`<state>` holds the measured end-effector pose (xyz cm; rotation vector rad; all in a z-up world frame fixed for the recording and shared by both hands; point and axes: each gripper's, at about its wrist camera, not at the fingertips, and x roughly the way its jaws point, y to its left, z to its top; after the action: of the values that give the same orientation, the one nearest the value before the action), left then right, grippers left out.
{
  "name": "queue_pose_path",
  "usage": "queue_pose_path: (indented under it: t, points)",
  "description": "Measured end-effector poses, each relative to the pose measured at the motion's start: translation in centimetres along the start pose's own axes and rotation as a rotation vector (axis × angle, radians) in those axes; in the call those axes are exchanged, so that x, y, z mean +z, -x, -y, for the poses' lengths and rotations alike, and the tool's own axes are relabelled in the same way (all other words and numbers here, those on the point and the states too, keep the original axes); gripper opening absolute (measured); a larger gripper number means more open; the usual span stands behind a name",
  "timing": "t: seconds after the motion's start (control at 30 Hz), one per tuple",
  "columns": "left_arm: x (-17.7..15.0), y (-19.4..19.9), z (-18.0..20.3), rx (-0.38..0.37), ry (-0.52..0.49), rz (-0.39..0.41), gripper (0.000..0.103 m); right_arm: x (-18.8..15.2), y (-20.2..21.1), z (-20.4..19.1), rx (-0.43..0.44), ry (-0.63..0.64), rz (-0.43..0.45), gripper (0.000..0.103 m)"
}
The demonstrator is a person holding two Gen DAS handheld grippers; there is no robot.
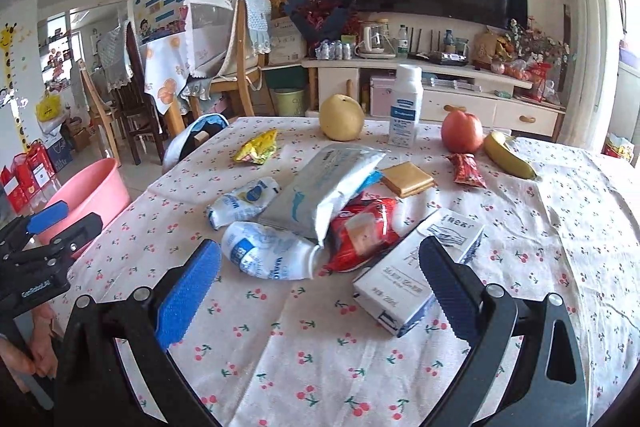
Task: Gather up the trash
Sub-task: 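Bring both empty tools back over the table, then grasp the yellow snack bag with the left tool while the right tool grasps the red snack packet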
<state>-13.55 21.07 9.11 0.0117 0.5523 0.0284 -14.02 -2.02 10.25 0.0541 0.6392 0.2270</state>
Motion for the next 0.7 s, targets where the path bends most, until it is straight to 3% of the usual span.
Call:
queue_pose_path:
  t: [0.2, 0.33, 0.5, 0.7]
  points:
    - [0.6, -1.0, 3.2, -0.06, -0.048, -0.024, 0.088, 0.7, -1.1, 4.3, -0.021, -0.092, -0.01, 0.098]
    - [3.0, -3.1, 3.8, -0.105, -0.016, -0.036, 0.088, 1.8, -1.8, 7.2, -0.026, -0.165, -0.015, 0.098]
    - [6.9, -8.0, 4.0, -0.172, 0.016, -0.07, 0.088, 3.5, -3.1, 11.0, -0.005, -0.219, -0.006, 0.098]
    - [9.6, -15.9, 3.5, -0.175, 0.026, -0.16, 0.088, 5.3, -6.2, 16.3, 0.004, -0.31, -0.048, 0.098]
